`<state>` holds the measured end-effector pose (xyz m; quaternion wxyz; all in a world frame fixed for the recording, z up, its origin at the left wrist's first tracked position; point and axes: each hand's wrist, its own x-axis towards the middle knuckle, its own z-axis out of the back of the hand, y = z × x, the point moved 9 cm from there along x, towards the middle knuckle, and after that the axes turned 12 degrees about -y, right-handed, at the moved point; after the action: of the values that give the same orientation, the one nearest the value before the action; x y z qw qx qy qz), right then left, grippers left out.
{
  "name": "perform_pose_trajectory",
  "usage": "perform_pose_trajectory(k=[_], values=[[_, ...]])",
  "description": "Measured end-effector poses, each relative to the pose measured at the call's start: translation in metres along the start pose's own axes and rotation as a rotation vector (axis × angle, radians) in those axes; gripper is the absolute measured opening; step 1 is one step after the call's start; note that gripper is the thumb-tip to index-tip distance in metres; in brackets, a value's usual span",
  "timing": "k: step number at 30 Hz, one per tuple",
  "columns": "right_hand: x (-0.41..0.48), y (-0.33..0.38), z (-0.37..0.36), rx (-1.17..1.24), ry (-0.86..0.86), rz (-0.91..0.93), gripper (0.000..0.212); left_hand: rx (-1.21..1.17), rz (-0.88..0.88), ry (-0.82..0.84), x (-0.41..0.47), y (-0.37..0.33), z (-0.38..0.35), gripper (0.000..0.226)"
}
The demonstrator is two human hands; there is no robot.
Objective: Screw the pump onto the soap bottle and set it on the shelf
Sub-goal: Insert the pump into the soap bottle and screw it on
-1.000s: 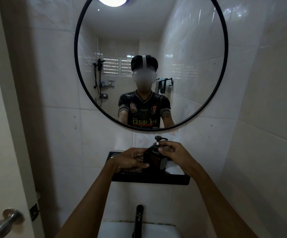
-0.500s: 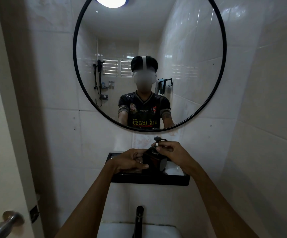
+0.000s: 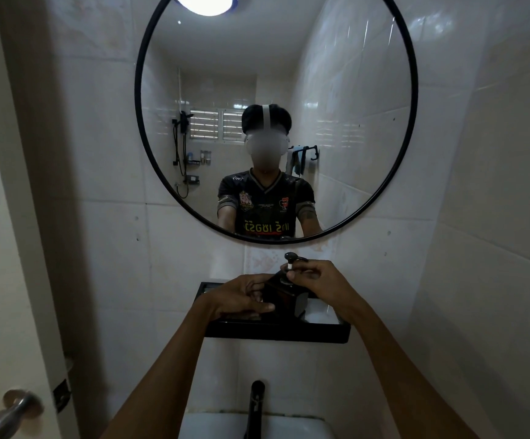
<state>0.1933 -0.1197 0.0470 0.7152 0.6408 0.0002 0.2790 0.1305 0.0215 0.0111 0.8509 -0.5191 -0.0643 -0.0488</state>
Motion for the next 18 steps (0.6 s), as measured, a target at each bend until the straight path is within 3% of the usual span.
perform_pose_trajectory(k=[6, 18], values=[[0.0010, 0.0107, -0.0084, -0.076, 0.183, -0.001, 0.031, -0.017, -0.008, 0.011, -0.0012, -0.0016, 0.0008, 0.064], [0.0054, 0.0080, -0.0037, -0.187, 0.063, 0.143, 0.027, -0.106, 0.000, -0.007, 0.0006, 0.0034, 0.0018, 0.062]])
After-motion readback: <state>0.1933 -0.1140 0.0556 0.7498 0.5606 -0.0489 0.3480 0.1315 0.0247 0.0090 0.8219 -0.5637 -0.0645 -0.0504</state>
